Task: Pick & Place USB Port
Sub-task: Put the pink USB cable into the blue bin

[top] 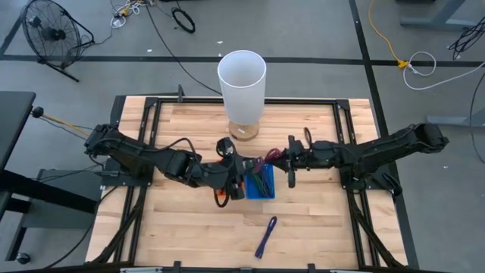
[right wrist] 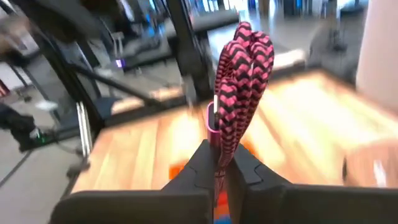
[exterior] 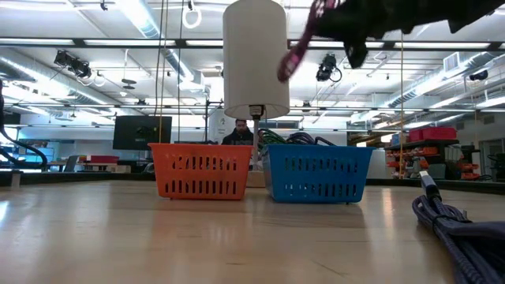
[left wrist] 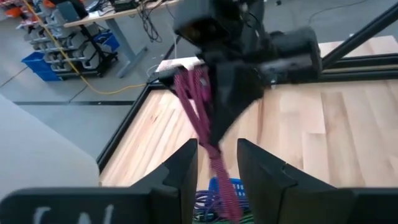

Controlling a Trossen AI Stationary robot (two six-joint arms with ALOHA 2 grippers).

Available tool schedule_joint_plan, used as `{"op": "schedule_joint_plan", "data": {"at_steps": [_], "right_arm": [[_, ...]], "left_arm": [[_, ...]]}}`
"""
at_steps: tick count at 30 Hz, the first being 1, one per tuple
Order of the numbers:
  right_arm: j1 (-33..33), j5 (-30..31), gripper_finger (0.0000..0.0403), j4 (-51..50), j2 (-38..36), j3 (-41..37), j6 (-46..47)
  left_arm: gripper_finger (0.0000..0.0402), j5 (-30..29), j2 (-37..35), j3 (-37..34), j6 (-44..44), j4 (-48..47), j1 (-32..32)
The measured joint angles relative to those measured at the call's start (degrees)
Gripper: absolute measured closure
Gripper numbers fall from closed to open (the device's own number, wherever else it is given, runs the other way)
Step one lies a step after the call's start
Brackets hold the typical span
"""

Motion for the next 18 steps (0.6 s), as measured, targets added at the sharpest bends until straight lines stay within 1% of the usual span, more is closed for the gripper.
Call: {"op": "schedule_joint_plan", "data": {"at_steps": [3, 5, 10, 14, 18], "right_arm": [[0.1, -0.3, 0.0396, -6.0, 0.3, 0.0, 3.7], [0.3, -1.9, 0.0396, -9.2, 0.9, -0.1, 5.8], [0.7, -6.2, 0.0396, -9.0, 3.4, -0.1, 8.4], [0.7, -6.0, 0.0396, -9.5, 6.7, -0.1, 9.6], [0.7, -6.2, 0.0396, -6.6, 10.9, -0.1, 9.9]], "left_arm": [[0.0283, -0.2, 0.0, 0.0, -0.1, -0.6, -0.1], [0.0283, -0.2, 0.0, 0.0, -0.1, -1.1, -0.1], [0.0283, -0.2, 0.0, 0.0, -0.2, -1.1, -0.1], [0.0283, -0.2, 0.0, 0.0, -0.4, -1.2, -0.1], [0.0283, -0.2, 0.0, 0.0, -0.4, -1.3, -0.1]]}}
